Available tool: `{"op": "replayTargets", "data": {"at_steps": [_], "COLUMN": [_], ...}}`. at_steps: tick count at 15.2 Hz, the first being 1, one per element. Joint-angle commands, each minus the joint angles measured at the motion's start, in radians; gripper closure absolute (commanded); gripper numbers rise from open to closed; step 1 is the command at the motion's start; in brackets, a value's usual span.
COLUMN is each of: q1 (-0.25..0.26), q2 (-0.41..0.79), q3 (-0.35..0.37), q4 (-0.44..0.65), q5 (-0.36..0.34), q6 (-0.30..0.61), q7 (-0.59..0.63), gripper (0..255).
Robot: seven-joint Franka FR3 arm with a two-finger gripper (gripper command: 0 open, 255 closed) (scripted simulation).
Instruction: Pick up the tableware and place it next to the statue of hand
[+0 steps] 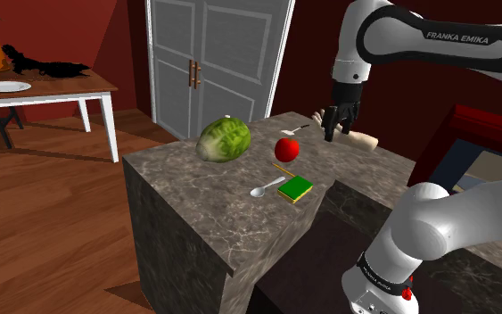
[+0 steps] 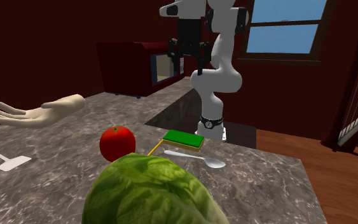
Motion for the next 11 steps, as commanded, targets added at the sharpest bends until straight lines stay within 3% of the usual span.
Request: {"op": "replayTargets", "data": {"at_steps": [1,11], "q1": [0.0,0.069], "q2": [0.0,0.086], "q3": [0.0,0.081], "q4": [0.0,-0.213], "q5": [0.0,0.07], "q6": [0.0,0.425], "q7": [0.0,0.092], "gripper": [0,0]}}
